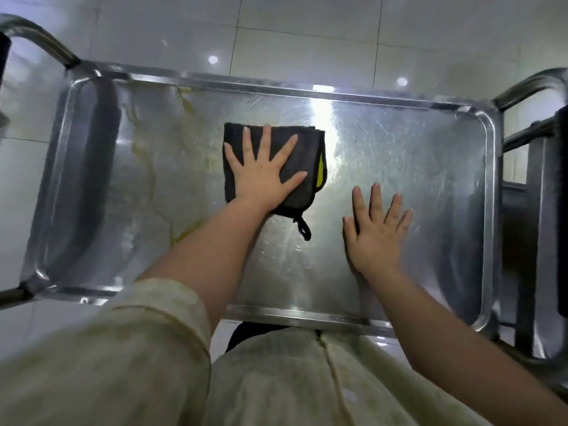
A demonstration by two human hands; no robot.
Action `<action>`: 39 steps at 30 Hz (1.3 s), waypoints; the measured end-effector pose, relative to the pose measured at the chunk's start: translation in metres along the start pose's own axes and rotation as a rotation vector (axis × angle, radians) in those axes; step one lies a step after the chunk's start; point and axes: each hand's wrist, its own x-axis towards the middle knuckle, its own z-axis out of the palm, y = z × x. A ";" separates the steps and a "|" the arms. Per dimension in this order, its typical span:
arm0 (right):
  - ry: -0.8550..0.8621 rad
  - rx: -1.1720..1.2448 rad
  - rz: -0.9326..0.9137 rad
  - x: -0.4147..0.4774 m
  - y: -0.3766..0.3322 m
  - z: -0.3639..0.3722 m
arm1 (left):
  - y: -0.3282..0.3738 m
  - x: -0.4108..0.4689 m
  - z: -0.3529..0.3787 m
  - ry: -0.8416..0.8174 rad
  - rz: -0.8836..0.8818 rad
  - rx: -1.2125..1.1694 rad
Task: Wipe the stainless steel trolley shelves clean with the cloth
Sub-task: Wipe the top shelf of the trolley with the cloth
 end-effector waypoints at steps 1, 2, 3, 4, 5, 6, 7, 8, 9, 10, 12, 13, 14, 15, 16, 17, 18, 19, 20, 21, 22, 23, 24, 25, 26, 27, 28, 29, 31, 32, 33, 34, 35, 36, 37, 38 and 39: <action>-0.003 0.004 0.003 0.004 -0.001 -0.002 | 0.002 0.016 -0.006 -0.017 0.015 0.017; -0.005 0.011 0.003 0.011 -0.003 -0.006 | 0.003 0.025 -0.009 -0.030 0.030 0.031; -0.006 0.020 0.005 0.021 -0.004 -0.010 | 0.004 0.028 -0.011 -0.033 0.043 0.035; -0.006 0.027 0.009 0.034 -0.006 -0.015 | 0.005 0.025 -0.011 -0.028 0.051 0.031; -0.003 0.026 0.017 0.049 -0.008 -0.019 | 0.006 0.016 -0.008 -0.021 0.058 0.021; -0.001 0.023 0.028 0.063 -0.010 -0.024 | 0.007 0.002 -0.003 -0.015 0.069 0.007; -0.003 0.023 0.043 0.075 -0.013 -0.028 | 0.008 -0.016 0.004 -0.008 0.082 -0.002; -0.007 0.028 0.058 0.084 -0.015 -0.031 | 0.010 -0.036 0.011 0.003 0.095 -0.003; -0.003 0.032 0.071 0.090 -0.017 -0.033 | 0.013 -0.055 0.018 0.008 0.105 0.003; 0.004 0.026 0.079 0.092 -0.019 -0.034 | 0.015 -0.070 0.023 0.007 0.105 0.010; 0.017 0.008 0.082 0.088 -0.020 -0.034 | 0.017 -0.082 0.027 -0.008 0.079 0.019; 0.018 0.009 0.084 0.087 -0.021 -0.034 | 0.018 -0.076 0.026 -0.012 0.065 0.028; 0.017 0.012 0.089 0.087 -0.021 -0.034 | 0.017 -0.063 0.022 -0.011 0.049 0.036; 0.017 0.015 0.092 0.087 -0.021 -0.034 | 0.016 -0.045 0.016 -0.008 0.035 0.035; 0.021 0.016 0.092 0.087 -0.021 -0.034 | 0.015 -0.023 0.010 -0.002 0.023 0.024; 0.032 0.016 0.090 0.087 -0.022 -0.034 | 0.014 0.001 0.004 -0.001 0.014 0.011; 0.043 0.014 0.086 0.087 -0.022 -0.033 | 0.013 0.026 -0.004 -0.002 0.014 0.004; 0.049 0.011 0.082 0.087 -0.022 -0.032 | 0.012 0.049 -0.012 -0.011 0.020 0.008; 0.051 0.011 0.082 0.087 -0.022 -0.032 | 0.011 0.069 -0.019 -0.027 0.033 0.017; 0.050 0.010 0.084 0.087 -0.022 -0.032 | 0.011 0.084 -0.025 -0.040 0.049 0.030; 0.047 0.009 0.087 0.088 -0.022 -0.033 | 0.012 0.093 -0.027 -0.046 0.059 0.043; 0.045 0.012 0.089 0.089 -0.023 -0.033 | 0.013 0.095 -0.028 -0.041 0.062 0.052; 0.045 0.018 0.092 0.090 -0.023 -0.033 | 0.014 0.091 -0.026 -0.031 0.063 0.051; 0.046 0.023 0.093 0.090 -0.023 -0.032 | 0.015 0.082 -0.023 -0.019 0.066 0.046; 0.048 0.024 0.094 0.089 -0.023 -0.032 | 0.015 0.068 -0.018 -0.009 0.074 0.039; 0.051 0.020 0.095 0.089 -0.024 -0.031 | 0.014 0.051 -0.012 0.001 0.087 0.032; 0.054 0.016 0.096 0.089 -0.024 -0.030 | 0.012 0.031 -0.005 0.010 0.102 0.025; 0.056 0.017 0.098 0.089 -0.023 -0.030 | 0.010 0.008 0.002 0.021 0.120 0.018; 0.056 0.022 0.098 0.089 -0.023 -0.029 | 0.009 -0.037 0.017 0.035 0.158 0.011; 0.058 0.024 0.098 0.089 -0.022 -0.029 | 0.012 -0.056 0.023 0.033 0.172 0.017; 0.061 0.024 0.098 0.089 -0.022 -0.028 | 0.014 -0.067 0.027 0.026 0.179 0.027; 0.062 0.021 0.098 0.089 -0.022 -0.028 | 0.016 -0.070 0.029 0.020 0.179 0.038; 0.061 0.016 0.095 0.089 -0.022 -0.028 | 0.018 -0.065 0.027 0.013 0.180 0.044; 0.059 0.013 0.092 0.089 -0.022 -0.028 | 0.021 -0.054 0.022 0.013 0.182 0.050; 0.056 0.015 0.089 0.089 -0.022 -0.027 | 0.023 -0.038 0.016 0.012 0.184 0.055; 0.054 0.021 0.087 0.089 -0.022 -0.027 | 0.026 -0.020 0.009 0.013 0.181 0.052; 0.056 0.026 0.086 0.089 -0.022 -0.027 | 0.028 0.001 0.003 0.005 0.166 0.039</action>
